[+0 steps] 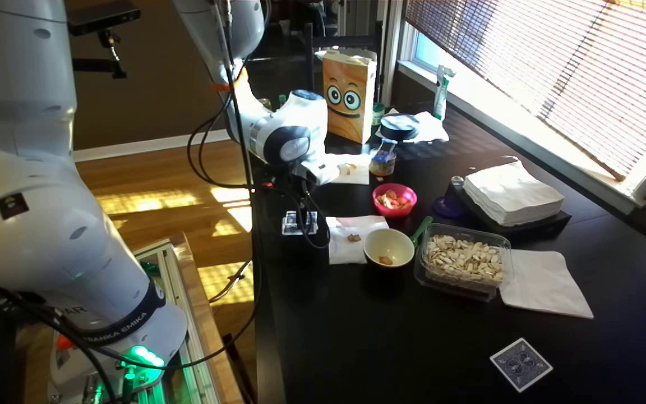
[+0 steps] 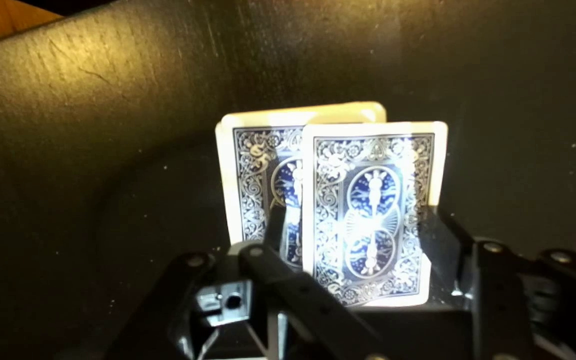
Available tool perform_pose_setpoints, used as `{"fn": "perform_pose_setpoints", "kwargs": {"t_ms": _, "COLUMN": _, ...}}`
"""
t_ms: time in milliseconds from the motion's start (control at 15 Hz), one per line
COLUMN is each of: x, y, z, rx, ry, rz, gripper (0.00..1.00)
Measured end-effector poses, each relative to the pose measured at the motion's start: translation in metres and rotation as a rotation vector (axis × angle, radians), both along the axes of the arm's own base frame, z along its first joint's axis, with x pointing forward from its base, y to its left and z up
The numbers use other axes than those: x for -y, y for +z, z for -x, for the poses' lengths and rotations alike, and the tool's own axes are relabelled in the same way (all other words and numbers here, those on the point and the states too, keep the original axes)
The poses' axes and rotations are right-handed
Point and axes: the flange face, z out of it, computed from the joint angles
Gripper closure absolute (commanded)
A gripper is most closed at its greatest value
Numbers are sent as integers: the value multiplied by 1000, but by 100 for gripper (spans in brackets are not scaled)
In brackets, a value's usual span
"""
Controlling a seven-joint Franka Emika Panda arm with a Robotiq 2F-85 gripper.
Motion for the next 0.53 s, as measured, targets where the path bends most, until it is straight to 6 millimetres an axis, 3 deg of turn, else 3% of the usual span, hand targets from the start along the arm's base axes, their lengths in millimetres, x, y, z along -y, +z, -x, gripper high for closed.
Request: {"fn": "perform_pose_setpoints", "kwargs": {"t_ms": 533, "x": 2, "y": 1, "z": -2, "rx": 1, "ry": -6, "rz": -10, "gripper": 40}}
